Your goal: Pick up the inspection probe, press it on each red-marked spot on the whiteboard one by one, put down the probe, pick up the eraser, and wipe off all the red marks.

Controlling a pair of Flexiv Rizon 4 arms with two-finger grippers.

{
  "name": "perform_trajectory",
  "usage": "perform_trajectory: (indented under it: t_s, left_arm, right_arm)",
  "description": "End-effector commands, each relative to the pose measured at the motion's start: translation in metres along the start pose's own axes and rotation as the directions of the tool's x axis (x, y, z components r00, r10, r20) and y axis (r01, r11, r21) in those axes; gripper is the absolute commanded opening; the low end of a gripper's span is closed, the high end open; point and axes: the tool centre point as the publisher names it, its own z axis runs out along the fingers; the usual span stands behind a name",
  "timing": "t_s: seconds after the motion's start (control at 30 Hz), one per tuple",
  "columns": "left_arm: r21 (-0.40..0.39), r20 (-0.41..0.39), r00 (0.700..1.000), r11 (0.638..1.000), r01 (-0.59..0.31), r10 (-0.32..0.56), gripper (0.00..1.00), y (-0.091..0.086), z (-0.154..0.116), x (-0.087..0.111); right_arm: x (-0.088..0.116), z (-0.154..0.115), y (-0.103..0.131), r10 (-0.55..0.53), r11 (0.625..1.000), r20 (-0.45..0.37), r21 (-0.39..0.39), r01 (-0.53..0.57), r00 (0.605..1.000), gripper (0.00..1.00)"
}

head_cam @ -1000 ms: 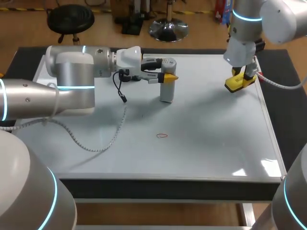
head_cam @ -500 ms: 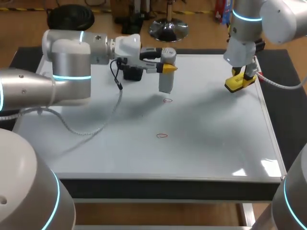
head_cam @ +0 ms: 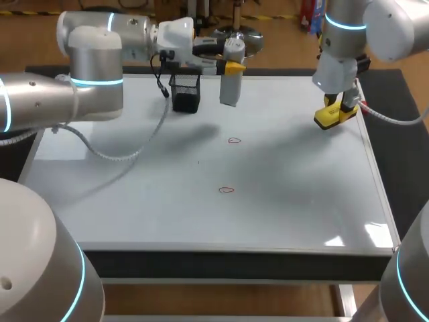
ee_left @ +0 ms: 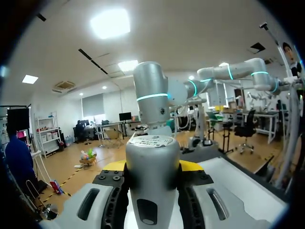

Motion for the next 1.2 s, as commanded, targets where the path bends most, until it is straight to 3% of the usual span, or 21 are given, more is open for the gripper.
perform_trajectory:
  t_s: [0.03,0.7,1.2]
  left_arm:
    - [0.006,-0.071,0.997,1.0,0.013,-0.013,0.0,-0.001,-0.001,-0.019]
    - [0.044,-0.232,0.973,0.999,-0.004,0.014,0.0,-0.022,-0.006,-0.071]
    - [0.005,-0.334,0.942,1.0,0.031,-0.027,0.0,-0.01,-0.01,-0.101]
  right_arm:
    - [0.0,-0.001,-0.001,-0.001,1.0,-0.002,0.001,0.001,1.0,0.0]
    - [0.0,-0.001,-0.001,-0.001,1.0,-0.002,0.001,0.001,1.0,0.0]
    - [0.0,-0.001,-0.001,-0.001,1.0,-0.002,0.001,0.001,1.0,0.0]
